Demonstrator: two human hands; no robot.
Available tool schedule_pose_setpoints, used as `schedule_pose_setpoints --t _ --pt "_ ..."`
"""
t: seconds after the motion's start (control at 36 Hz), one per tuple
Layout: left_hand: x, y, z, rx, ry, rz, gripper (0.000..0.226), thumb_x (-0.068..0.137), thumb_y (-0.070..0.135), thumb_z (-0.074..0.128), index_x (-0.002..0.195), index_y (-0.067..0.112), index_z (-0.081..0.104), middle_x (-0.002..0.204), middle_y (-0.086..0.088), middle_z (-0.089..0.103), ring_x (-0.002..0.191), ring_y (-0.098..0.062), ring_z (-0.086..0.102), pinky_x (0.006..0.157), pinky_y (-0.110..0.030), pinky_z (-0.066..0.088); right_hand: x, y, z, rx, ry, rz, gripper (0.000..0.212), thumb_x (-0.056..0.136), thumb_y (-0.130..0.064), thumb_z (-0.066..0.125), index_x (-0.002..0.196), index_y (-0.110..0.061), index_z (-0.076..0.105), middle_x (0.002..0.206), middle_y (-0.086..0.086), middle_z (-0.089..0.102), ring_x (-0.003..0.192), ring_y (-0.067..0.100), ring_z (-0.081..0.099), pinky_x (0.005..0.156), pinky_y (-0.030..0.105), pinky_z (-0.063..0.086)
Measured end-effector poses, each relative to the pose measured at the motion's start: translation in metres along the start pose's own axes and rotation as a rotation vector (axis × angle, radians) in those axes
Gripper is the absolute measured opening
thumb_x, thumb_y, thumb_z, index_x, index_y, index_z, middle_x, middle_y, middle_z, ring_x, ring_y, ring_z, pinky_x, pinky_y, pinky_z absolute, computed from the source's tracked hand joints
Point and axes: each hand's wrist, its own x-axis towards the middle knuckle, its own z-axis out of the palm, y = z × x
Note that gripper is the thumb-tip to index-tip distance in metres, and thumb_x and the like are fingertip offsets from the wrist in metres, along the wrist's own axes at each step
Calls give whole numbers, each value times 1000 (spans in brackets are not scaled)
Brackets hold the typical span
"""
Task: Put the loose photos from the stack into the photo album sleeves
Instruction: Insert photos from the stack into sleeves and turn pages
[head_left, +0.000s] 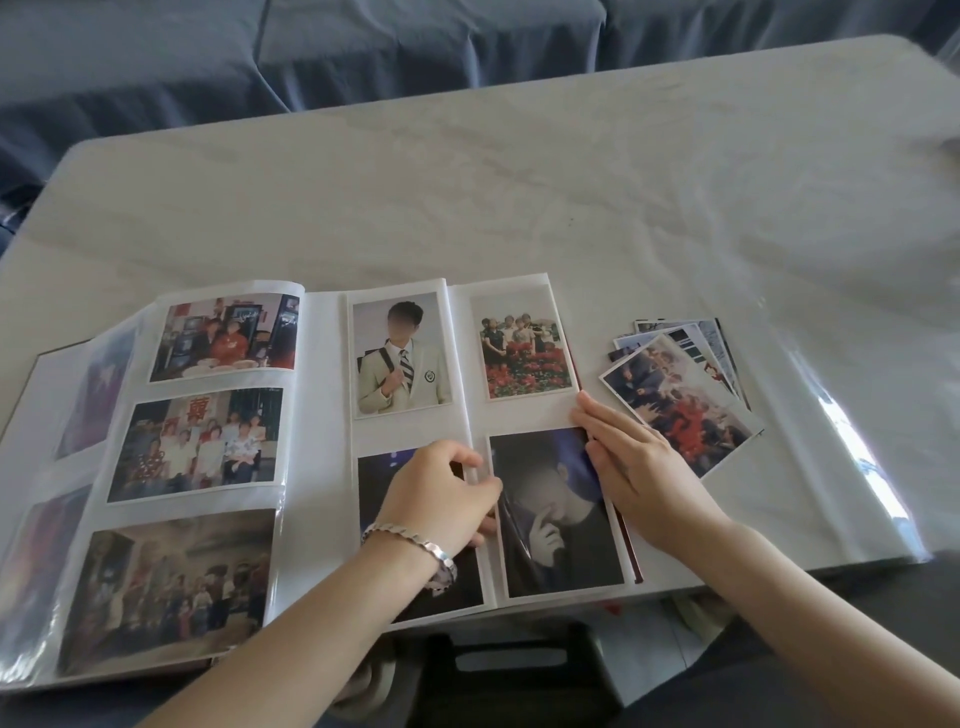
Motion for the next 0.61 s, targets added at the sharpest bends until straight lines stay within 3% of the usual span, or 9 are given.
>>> schedule_pose_setpoints --t 0.11,0.25,0.39,0.47,0.61 --pt "-7 0 1 105 31 65 22 86 25 66 101 26 50 73 4 69 58 -11 68 49 -17 52 -1 1 1 -12 -7 10 37 95 -18 47 131 -13 52 137 -12 38 127 4 38 106 15 23" --pt "-9 5 2 116 -17 51 27 82 27 70 101 21 51 76 0 69 56 -9 68 45 -16 49 -2 -1 1 -25 -4 22 36 94 -15 50 130 -12 53 140 -1 45 128 15 45 105 21 29" --pt "-5 8 5 279 -11 48 41 76 38 74 104 23 48 84 0 69 65 -11 66 58 -19 51 -2 -1 1 -25 -17 32 37 96 -17 48 132 -15 51 142 -5 41 130 12 42 106 19 28" --pt "-5 7 6 313 4 45 51 72 34 78 109 23 45 94 0 67 80 -16 65 67 -22 51 -2 0 1 -32 -23 39 38 95 -18 48 133 -16 50 143 -7 40 130 11 41 105 17 27" --pt "-9 3 6 281 10 76 59 73 24 79 118 26 41 83 3 67 71 -10 63 63 -13 46 -2 0 0 -3 -23 45 37 95 -17 50 132 -15 52 138 -13 39 129 10 43 103 12 26"
